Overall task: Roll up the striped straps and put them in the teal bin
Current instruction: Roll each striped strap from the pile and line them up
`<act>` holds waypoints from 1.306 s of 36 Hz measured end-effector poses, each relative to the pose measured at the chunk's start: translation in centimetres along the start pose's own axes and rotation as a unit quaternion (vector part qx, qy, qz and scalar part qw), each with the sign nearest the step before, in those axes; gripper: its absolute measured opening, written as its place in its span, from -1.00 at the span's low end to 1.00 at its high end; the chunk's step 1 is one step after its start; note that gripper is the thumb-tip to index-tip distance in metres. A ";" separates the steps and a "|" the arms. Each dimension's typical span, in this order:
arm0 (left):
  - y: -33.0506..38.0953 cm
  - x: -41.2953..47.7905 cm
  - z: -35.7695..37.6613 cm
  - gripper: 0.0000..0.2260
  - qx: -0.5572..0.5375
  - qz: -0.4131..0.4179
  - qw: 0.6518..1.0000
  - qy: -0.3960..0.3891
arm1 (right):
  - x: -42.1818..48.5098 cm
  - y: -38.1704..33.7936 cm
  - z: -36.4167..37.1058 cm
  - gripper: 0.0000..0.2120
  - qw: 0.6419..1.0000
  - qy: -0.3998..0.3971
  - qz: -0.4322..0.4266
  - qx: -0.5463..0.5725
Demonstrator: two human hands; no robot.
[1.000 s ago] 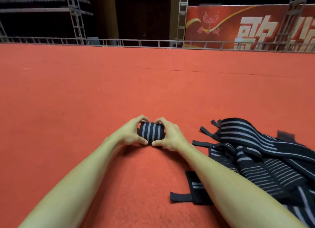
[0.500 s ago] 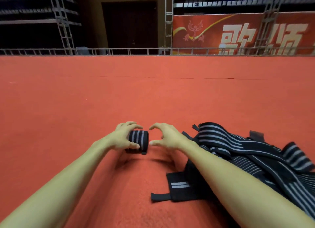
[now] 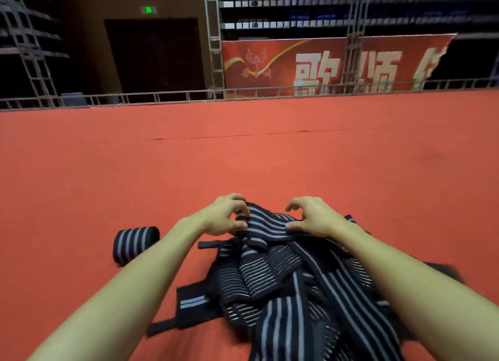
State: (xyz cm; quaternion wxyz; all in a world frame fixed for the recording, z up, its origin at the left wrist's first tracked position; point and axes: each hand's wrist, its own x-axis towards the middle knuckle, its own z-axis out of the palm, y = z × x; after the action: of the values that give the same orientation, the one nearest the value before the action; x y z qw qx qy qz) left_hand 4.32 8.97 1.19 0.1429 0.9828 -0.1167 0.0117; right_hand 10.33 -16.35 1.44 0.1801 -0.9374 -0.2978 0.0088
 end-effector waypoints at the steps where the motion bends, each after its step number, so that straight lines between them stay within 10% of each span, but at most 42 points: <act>1: 0.2 0.8 0.2 -0.74 0.006 0.002 1.000 -0.001 | 0.1 0.5 0.1 -0.56 1.000 -0.005 0.001 0.002; 18: 2.1 3.0 -0.2 -0.74 0.145 0.008 0.988 -0.052 | 0.0 3.3 0.4 -0.62 0.999 -0.047 -0.016 -0.015; 47: 8.5 -15.3 -7.2 -0.65 -0.121 0.037 0.992 -0.017 | -16.0 0.8 -12.6 -0.58 0.985 -0.056 -0.162 -0.007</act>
State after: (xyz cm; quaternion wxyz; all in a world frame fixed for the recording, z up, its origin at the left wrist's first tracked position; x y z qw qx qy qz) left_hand -12.50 6.55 9.59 0.2584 0.9532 -0.1564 -0.0137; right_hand -0.88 -30.12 11.50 0.1558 -0.8759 -0.4557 0.0299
